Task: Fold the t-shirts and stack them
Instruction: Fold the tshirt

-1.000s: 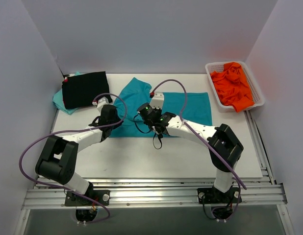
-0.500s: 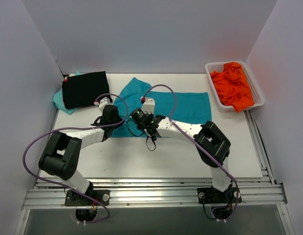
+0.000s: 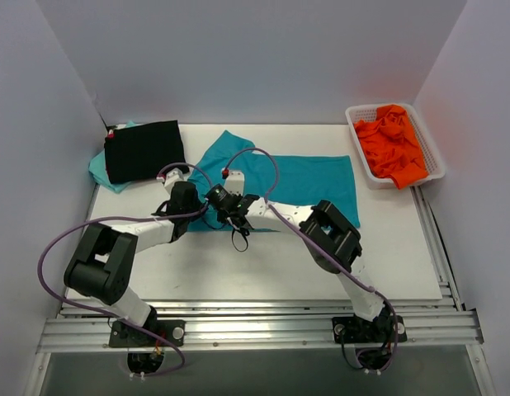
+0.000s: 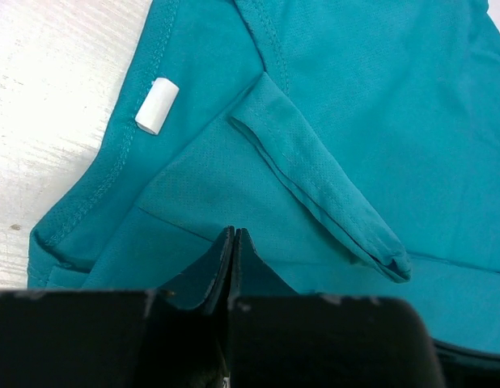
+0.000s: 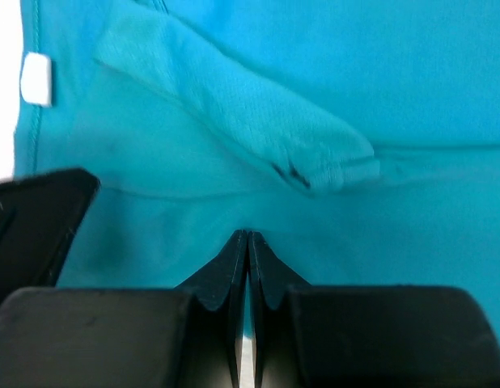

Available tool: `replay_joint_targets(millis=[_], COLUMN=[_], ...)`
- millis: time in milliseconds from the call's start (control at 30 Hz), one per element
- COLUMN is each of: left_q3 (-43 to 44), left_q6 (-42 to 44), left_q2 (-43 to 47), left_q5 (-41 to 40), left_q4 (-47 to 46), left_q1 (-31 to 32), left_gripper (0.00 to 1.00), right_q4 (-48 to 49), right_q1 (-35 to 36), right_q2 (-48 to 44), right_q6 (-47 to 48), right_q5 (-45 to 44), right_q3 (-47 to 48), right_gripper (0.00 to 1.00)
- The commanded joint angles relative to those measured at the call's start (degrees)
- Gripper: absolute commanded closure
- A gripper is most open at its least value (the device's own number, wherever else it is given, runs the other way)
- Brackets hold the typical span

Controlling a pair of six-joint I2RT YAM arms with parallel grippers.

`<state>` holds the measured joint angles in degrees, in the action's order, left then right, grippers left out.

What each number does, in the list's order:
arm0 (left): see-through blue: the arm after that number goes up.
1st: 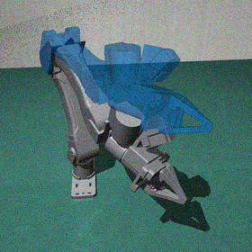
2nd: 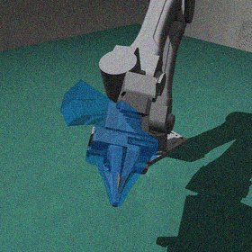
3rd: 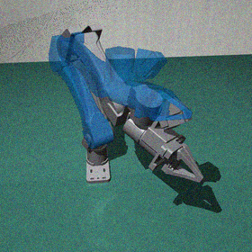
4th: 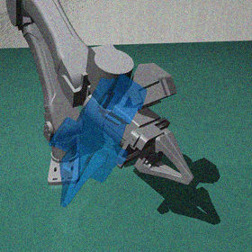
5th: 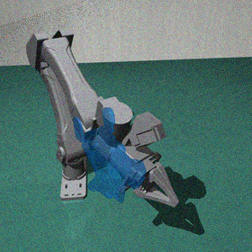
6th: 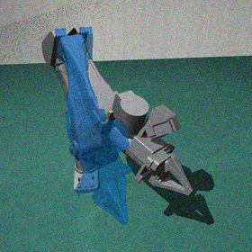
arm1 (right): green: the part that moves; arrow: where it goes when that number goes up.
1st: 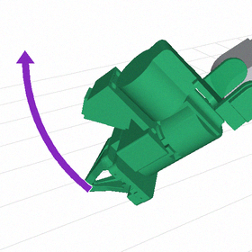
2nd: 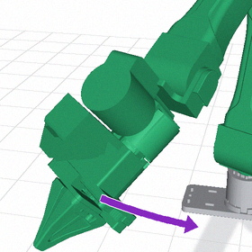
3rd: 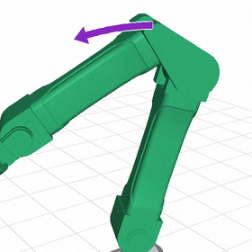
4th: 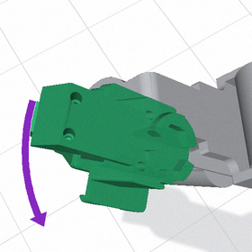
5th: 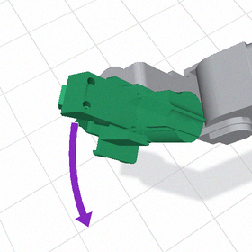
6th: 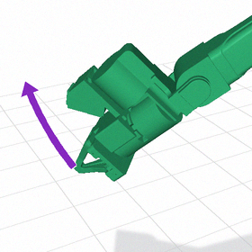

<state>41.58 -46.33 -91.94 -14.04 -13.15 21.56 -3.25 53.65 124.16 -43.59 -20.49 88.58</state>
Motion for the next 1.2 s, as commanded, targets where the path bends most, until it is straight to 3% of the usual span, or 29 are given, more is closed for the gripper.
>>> replay_joint_targets(millis=[0, 433, 900, 1167], left_q3=[-0.2, 0.3, 1.2, 1.5], left_q6=[0.0, 0.2, 0.3, 0.6], left_q2=[2.1, -0.5, -3.9, -4.0], left_q5=[0.6, 1.9, 2.6, 2.1], left_q4=[-3.1, -5.0, -6.1, -5.5], left_q1=[-0.4, -0.4, -0.4, -0.5], left_gripper=[0.98, 0.98, 0.98, 0.98], right_q4=[-1.5, -1.0, -3.0, -2.3], right_q1=[-1.4, -6.0, -8.3, -13.6], right_q2=[1.6, 6.4, 10.3, 15.1], right_q6=[0.4, 1.1, 4.0, 5.1], right_q5=[-0.2, 2.1, 4.8, 6.8], right_q3=[3.7, 7.5, 19.2, 26.0], right_gripper=[1.00, 1.00, 1.00, 1.00])
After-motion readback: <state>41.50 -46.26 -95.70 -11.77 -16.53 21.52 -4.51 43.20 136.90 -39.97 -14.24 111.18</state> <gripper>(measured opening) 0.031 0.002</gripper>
